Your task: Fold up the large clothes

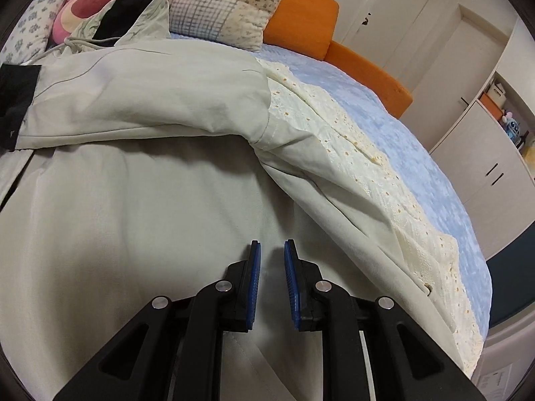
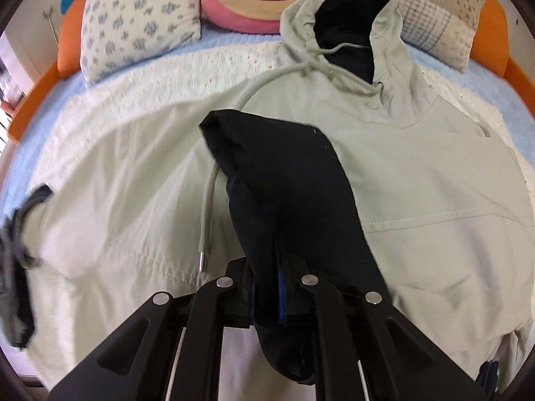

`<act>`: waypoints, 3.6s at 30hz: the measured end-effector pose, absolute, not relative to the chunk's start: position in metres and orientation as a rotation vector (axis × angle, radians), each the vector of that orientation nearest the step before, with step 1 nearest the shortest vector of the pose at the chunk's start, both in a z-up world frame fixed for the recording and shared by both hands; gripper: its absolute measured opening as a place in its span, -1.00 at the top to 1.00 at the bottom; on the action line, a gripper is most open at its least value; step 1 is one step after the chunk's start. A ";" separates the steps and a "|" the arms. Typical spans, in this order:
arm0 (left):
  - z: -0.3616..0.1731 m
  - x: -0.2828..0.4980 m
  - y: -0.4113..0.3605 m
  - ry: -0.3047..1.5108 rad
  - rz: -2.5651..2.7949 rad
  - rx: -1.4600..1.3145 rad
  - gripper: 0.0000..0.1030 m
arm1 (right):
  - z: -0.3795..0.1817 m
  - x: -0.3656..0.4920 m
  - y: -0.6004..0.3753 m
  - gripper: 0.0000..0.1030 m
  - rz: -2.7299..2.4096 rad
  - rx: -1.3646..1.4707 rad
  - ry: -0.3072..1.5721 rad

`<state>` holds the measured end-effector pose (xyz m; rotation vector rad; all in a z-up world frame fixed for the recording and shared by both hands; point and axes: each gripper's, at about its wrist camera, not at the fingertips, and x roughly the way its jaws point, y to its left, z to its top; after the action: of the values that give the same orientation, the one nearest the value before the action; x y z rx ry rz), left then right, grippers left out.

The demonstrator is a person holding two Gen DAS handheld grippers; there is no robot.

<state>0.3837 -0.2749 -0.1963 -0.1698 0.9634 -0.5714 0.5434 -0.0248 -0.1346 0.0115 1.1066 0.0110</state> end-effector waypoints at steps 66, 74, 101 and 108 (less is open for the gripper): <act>-0.176 0.490 0.411 0.812 0.246 -0.743 0.52 | -0.111 0.435 -0.012 0.60 0.299 0.023 0.830; -0.087 0.491 0.379 0.733 0.214 -0.628 0.59 | -0.147 0.420 0.017 0.59 0.332 -0.032 0.863; -0.043 0.572 -0.187 0.957 -0.080 0.071 0.55 | -0.162 0.401 0.054 0.59 0.202 -0.303 0.780; -0.139 0.560 -0.254 1.028 -0.012 0.277 0.45 | -0.163 0.402 0.051 0.59 0.217 -0.280 0.785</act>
<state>0.5597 -0.2538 -0.1391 0.2765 1.0276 -0.0122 0.4024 0.0507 -0.1631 -0.2801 0.7845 0.2167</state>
